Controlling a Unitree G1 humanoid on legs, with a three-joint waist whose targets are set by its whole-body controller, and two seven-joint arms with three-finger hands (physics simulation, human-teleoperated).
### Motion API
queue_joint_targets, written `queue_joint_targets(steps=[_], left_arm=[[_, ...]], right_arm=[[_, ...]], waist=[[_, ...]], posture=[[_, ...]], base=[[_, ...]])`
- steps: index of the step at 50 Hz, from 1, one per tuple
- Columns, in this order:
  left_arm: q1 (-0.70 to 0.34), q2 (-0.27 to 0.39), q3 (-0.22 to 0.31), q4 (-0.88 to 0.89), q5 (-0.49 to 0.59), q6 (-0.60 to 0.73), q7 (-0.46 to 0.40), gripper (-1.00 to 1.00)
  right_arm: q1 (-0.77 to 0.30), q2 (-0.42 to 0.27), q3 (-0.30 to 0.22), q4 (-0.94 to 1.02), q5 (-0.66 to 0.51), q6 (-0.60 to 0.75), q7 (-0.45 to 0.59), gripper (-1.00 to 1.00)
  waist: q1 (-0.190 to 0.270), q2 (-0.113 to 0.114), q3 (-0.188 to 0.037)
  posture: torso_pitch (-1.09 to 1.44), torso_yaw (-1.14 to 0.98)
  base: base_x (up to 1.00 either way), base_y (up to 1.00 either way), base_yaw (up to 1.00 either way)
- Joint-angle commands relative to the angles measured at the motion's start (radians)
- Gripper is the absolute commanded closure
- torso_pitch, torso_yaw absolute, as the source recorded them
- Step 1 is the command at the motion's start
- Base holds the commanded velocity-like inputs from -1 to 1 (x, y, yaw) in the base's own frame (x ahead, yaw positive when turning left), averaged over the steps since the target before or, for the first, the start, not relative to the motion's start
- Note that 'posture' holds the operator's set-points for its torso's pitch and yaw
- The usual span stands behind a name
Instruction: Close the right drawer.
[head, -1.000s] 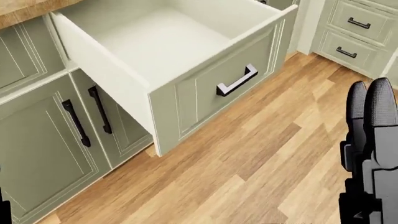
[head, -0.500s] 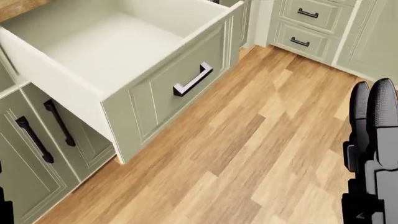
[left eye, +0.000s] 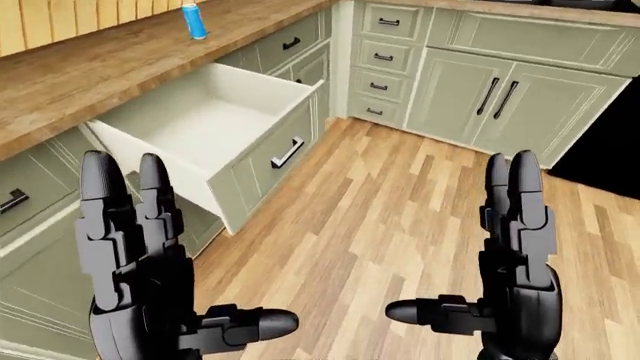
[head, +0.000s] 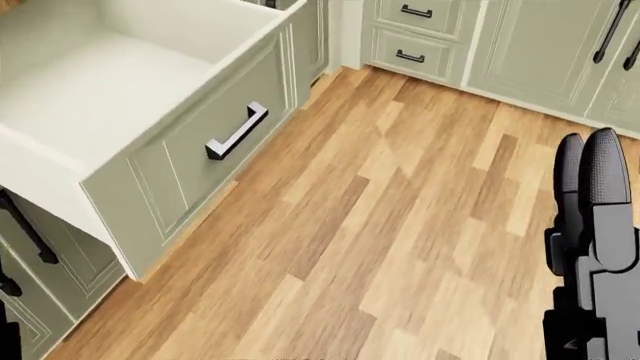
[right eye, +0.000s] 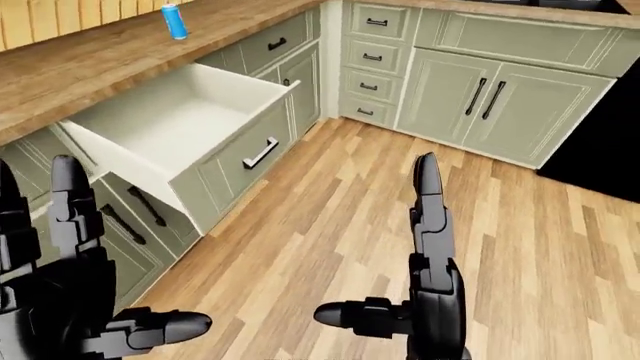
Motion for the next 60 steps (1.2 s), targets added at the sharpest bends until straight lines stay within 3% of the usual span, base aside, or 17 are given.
queue_joint_targets(steps=[1,4,5,7,14,16,18,21,28,32,42,47,48,51,52,57,60], left_arm=[[-0.005,0.003,0.004,-0.037,-0.001,-0.012,0.004,-1.0],[-0.007,0.003,0.004,-0.04,0.0,-0.009,0.005,-1.0],[-0.007,0.003,0.004,-0.039,0.0,-0.009,0.005,-1.0],[-0.007,0.003,0.004,-0.041,0.0,-0.008,0.005,-1.0],[-0.011,0.004,0.01,-0.009,-0.007,-0.037,0.001,-1.0],[-0.01,0.003,0.012,-0.005,-0.008,-0.042,-0.001,-1.0],[-0.009,0.003,0.012,-0.001,-0.01,-0.047,-0.002,-1.0],[-0.009,0.002,0.012,-0.001,-0.009,-0.047,-0.003,-1.0],[-0.006,0.002,0.01,-0.002,-0.008,-0.049,-0.003,-1.0],[-0.006,0.002,0.009,-0.002,-0.008,-0.049,-0.003,-1.0],[-0.002,0.003,0.004,-0.039,-0.004,-0.017,0.003,-1.0],[-0.002,0.003,0.005,-0.037,-0.005,-0.019,0.002,-1.0],[-0.002,0.003,0.006,-0.038,-0.006,-0.019,0.002,-1.0],[-0.002,0.003,0.005,-0.041,-0.006,-0.016,0.002,-1.0],[-0.003,0.003,0.005,-0.042,-0.005,-0.013,0.002,-1.0],[-0.006,0.003,0.012,-0.011,-0.013,-0.041,-0.003,-1.0],[-0.006,0.002,0.013,-0.004,-0.014,-0.047,-0.005,-1.0]], right_arm=[[-0.008,0.003,0.006,-0.029,-0.002,-0.02,-0.005,-1.0],[-0.014,0.001,0.003,-0.027,0.001,-0.016,-0.005,-1.0],[-0.012,0.002,0.004,-0.028,-0.001,-0.019,-0.006,-1.0],[-0.011,0.002,0.003,-0.028,-0.001,-0.018,-0.006,-1.0],[-0.015,0.003,0.001,-0.023,-0.008,-0.017,-0.01,-1.0],[-0.013,0.003,0.002,-0.025,-0.01,-0.018,-0.011,-1.0],[-0.012,0.002,0.001,-0.027,-0.009,-0.015,-0.01,-1.0],[-0.014,0.002,0.001,-0.028,-0.007,-0.013,-0.01,-1.0],[-0.013,0.003,0.001,-0.025,-0.008,-0.014,-0.011,-1.0],[-0.049,-0.012,-0.028,-0.09,0.041,0.062,0.023,-1.0],[-0.043,0.003,-0.059,-0.075,0.064,0.05,0.058,-1.0],[-0.048,0.016,-0.048,-0.087,0.045,0.07,0.058,-1.0],[-0.049,0.016,-0.047,-0.094,0.042,0.077,0.058,-1.0],[-0.059,0.026,-0.039,-0.137,0.025,0.142,0.049,-1.0],[-0.069,0.027,-0.043,-0.145,0.025,0.174,0.04,-1.0],[-0.091,0.018,-0.053,-0.152,0.006,0.227,0.005,-1.0],[-0.095,0.015,-0.054,-0.148,-0.018,0.232,-0.006,-1.0]], waist=[[0.003,-0.002,-0.005],[0.007,0.072,-0.022],[0.016,0.048,-0.019],[0.013,0.046,-0.005],[0.012,-0.011,-0.016],[0.013,-0.04,-0.017],[0.007,-0.098,-0.035],[-0.004,-0.075,-0.011],[0.003,-0.016,-0.01],[0.005,0.064,-0.022],[0.012,-0.005,-0.019],[0.008,-0.093,-0.032],[-0.002,-0.052,-0.027],[-0.003,-0.051,-0.014],[-0.005,-0.045,-0.03],[-0.015,0.017,-0.043],[-0.008,-0.009,-0.042]], posture=[[0.0,0.0],[0.0,0.0],[0.0,0.0],[0.0,0.0],[0.0,0.0],[0.0,0.0],[0.0,0.0],[0.0,0.0],[0.0,0.0],[0.0,0.0],[0.0,0.0],[0.0,0.0],[0.0,0.0],[0.0,0.0],[0.0,0.0],[0.0,0.0],[0.0,0.0]], base=[[0.0,0.0,-0.24],[0.0,0.0,-0.24],[0.0,0.0,-0.24],[0.0,0.0,-0.25],[0.0,0.0,-0.24],[0.0,0.0,-0.24],[0.0,0.0,-0.24],[0.0,0.0,-0.24],[0.0,0.0,-0.25],[0.0,0.0,-0.24],[0.0,0.0,-0.24],[0.0,0.0,-0.22],[0.0,0.0,-0.17],[0.0,0.0,-0.1],[0.0,0.0,0.0],[0.0,0.0,0.0],[0.0,0.0,0.0]])
